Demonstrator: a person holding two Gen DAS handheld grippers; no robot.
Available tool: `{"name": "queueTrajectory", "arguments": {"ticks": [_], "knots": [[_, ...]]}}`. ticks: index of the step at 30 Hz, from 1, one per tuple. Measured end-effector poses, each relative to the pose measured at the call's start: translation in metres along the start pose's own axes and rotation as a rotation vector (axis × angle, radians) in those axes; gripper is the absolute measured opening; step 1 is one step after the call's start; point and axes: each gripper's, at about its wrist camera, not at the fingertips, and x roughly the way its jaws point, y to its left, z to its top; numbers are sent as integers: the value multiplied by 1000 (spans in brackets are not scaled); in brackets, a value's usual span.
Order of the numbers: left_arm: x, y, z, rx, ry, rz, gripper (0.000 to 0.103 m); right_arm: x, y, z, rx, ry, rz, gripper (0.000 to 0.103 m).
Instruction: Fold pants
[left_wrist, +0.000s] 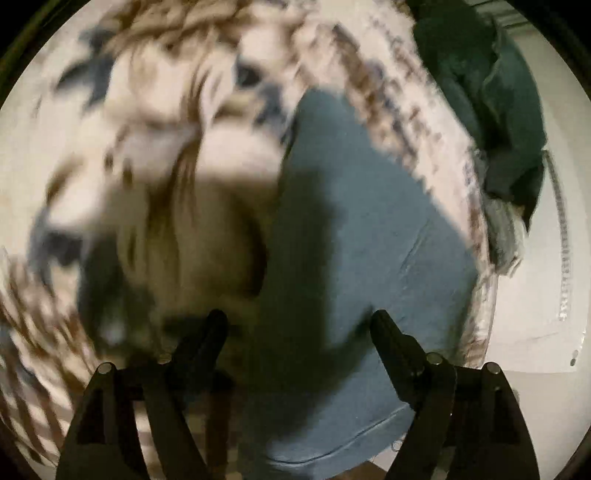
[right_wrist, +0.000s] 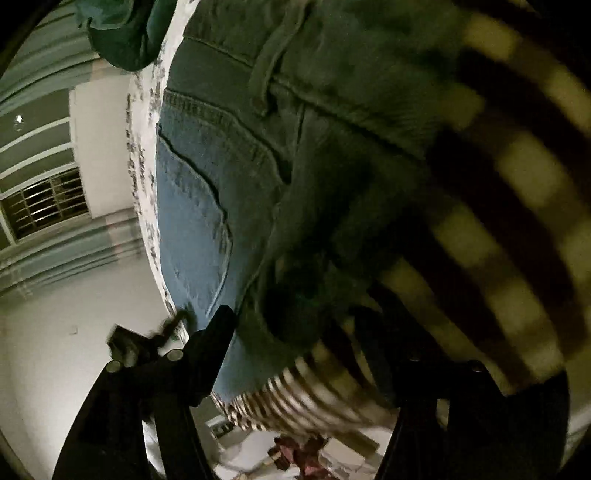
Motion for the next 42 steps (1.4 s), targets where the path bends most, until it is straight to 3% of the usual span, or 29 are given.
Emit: {"name": "queueTrajectory", "arguments": {"ticks": [7,13,17,19,23,25,26,27,28,29,36,42], "knots": [[12,1,-2,-8,5,-2,82,-7,6,2,62,-89,147,73],[23,-4,1,15,22,22,90,9,4,14,80,-55,75,73],[30,-8,4,19,27,29,96,17,13,27,133,-38,158,76],[30,-9,4,19,27,32,96,10,30,28,58,-48,230,76],[29,-8,3,22,10,25,96,28,30,37,4,-17,115,76],[23,-11,0,34,-33,-7,86,31,30,42,33,-22,143,76],[19,-14,-1,44,-53,-18,52,31,34,43,26,-21,139,73],[15,-18,-2,59,-65,-4,43,31,40,43,6,-23,122,68],[12,-22,-2,72,-76,-8,34,30,47,41,-29,-28,83,48],[8,-26,-3,81,-85,-19,25,28,53,37,-64,-35,65,43],[-42,-52,-6,105,-143,-76,19,-2,107,30,-144,-72,25,34],[-105,-73,23,121,-251,-147,19,-23,196,28,-246,-75,59,33]]}}
